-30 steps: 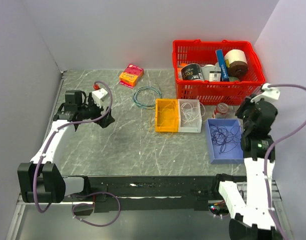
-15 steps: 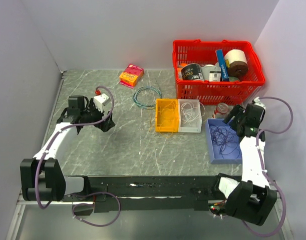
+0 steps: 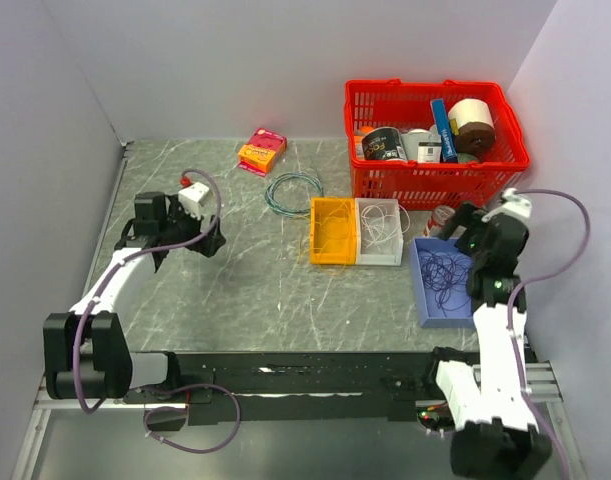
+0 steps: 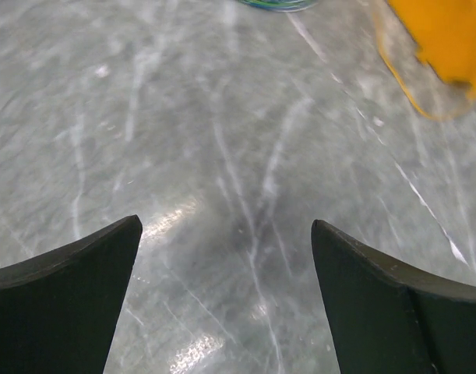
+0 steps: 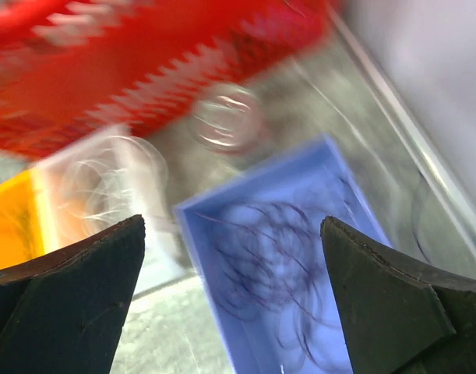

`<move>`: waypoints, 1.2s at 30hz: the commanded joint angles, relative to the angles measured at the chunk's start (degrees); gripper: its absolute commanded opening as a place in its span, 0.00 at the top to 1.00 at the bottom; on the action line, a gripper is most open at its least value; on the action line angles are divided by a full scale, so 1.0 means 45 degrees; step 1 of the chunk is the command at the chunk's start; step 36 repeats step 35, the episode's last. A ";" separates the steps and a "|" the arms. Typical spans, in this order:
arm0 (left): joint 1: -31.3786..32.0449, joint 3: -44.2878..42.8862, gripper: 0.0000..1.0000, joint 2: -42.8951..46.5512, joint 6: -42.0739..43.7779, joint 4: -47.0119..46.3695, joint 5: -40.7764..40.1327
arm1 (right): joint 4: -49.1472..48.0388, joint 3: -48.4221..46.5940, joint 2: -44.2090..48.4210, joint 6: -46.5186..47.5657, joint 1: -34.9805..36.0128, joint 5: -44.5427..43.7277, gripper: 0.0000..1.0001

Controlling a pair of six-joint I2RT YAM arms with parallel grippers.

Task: Untangle the cables

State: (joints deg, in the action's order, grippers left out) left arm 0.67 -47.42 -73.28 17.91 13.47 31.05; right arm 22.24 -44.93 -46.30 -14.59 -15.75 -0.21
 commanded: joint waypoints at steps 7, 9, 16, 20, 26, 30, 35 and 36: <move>-0.1789 0.3894 0.04 0.0521 -0.5385 -0.8633 -0.4258 | -0.6637 0.3984 0.2299 0.2852 0.3343 -0.0775 0.00; -0.1769 0.4792 0.04 0.0658 -0.5910 -1.0275 -0.5529 | -0.7806 0.5039 0.2593 0.2385 0.3441 -0.1046 0.00; -0.1789 0.7175 0.04 0.0990 -0.5836 -1.3716 -0.6860 | -0.9529 0.6974 0.2886 0.1230 0.4338 -0.3038 0.00; -0.1769 0.7178 0.04 0.1244 -0.6303 -1.3151 -0.7621 | -1.0605 0.8281 0.3531 0.1405 0.4418 -0.2379 0.00; -0.1750 0.6983 0.04 0.1108 -0.6246 -1.2780 -0.8267 | -1.1112 0.9494 0.4819 0.1875 0.4437 -0.1924 0.00; -0.1750 0.7022 0.04 0.1127 -0.5895 -1.2857 -0.7604 | -1.1466 0.9945 0.5620 0.2051 0.4418 -0.2395 0.00; -0.1730 0.7178 0.04 0.1302 -0.5757 -1.2935 -0.7367 | -1.1817 0.9945 0.5369 0.2109 0.4437 -0.2278 0.00; -0.1730 0.7178 0.04 0.1302 -0.5757 -1.2935 -0.7367 | -1.1817 0.9945 0.5369 0.2109 0.4437 -0.2278 0.00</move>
